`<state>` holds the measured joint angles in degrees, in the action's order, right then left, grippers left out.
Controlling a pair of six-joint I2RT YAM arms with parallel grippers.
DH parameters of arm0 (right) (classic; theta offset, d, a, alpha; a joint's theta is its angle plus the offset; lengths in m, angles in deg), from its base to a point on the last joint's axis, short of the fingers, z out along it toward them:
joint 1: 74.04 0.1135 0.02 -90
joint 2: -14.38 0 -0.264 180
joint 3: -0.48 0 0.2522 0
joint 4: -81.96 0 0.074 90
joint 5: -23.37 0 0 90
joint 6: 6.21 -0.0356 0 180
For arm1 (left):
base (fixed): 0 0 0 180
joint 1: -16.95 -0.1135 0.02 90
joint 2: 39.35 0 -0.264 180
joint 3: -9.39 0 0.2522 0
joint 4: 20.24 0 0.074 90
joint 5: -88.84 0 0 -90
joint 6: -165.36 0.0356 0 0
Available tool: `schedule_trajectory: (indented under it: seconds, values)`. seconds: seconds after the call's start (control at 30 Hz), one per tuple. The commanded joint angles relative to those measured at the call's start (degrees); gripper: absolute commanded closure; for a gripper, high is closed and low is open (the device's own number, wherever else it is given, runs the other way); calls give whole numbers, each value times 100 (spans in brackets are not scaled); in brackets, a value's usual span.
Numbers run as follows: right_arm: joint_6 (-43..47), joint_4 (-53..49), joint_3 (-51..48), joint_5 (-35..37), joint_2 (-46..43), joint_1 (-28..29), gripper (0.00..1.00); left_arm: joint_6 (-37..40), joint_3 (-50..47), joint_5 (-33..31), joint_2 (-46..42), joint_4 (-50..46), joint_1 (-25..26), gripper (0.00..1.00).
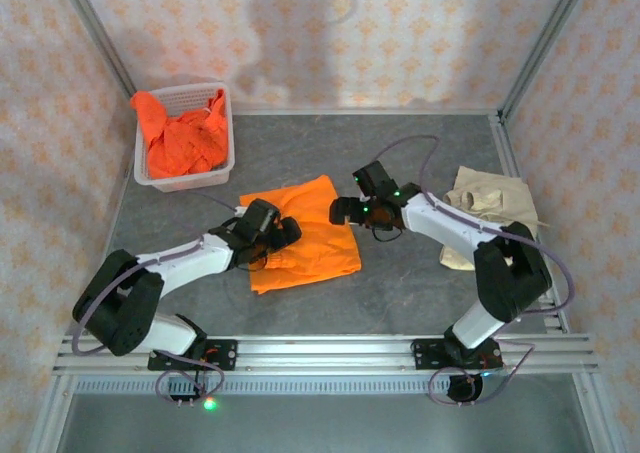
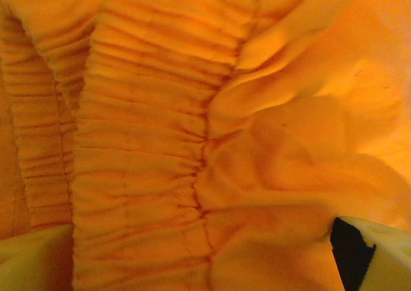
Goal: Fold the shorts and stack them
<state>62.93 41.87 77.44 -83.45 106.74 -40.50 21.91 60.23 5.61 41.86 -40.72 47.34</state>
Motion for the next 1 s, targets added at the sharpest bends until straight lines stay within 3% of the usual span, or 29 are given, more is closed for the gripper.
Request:
schedule_trajectory:
  seconds: [0.0, 0.43, 0.67, 0.83, 0.97]
  values:
    - [340, -233, 280, -208, 248, -101, 0, -114, -117, -217, 182, 357, 37, 0]
    - [887, -554, 1105, -1026, 1449, -182, 3, -43, -262, -272, 317, 402, 37, 0]
    - [864, -467, 1067, -1030, 1729, -199, 11, -54, -331, -290, 317, 420, 29, 0]
    - [731, -298, 961, -1254, 1849, -198, 24, -44, -341, -307, 299, 400, 35, 0]
    - [510, -41, 813, -1412, 1881, -190, 43, -38, -342, -333, 192, 400, 33, 0]
